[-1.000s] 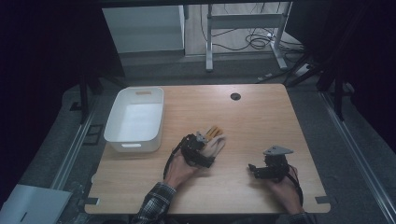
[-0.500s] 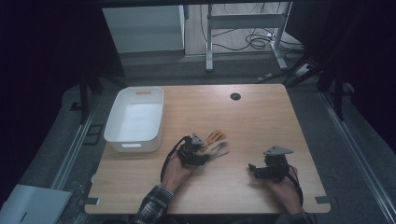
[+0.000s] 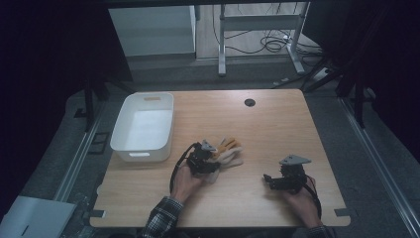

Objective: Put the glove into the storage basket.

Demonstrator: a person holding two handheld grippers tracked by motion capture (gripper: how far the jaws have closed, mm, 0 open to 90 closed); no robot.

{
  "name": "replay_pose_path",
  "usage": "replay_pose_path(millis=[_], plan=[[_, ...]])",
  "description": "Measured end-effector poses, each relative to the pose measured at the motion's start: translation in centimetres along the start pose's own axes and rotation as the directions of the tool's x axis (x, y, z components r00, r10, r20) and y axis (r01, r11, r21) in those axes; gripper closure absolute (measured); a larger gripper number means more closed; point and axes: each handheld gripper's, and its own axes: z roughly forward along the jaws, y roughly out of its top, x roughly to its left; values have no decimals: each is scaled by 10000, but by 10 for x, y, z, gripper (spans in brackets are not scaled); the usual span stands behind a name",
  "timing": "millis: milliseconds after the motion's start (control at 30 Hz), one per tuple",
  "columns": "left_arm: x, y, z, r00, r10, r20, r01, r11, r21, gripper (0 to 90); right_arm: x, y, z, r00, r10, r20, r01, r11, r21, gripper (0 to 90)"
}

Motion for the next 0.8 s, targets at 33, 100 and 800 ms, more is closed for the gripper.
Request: replay_pose_path(millis=[33, 100, 800], plan=[[1, 0, -1, 10000, 3, -22, -3, 10000, 4, 610, 0, 0, 0, 10000, 0, 0, 0, 10000, 0, 101], [2, 1, -2, 10000, -20, -25, 20, 10000, 8, 610, 0, 0, 0, 10000, 2, 0, -2, 10000, 1, 101], [29, 21, -43, 9978, -514, -413, 514, 9987, -21, 609, 0, 0, 0, 10000, -15, 1, 15, 10000, -14, 101]])
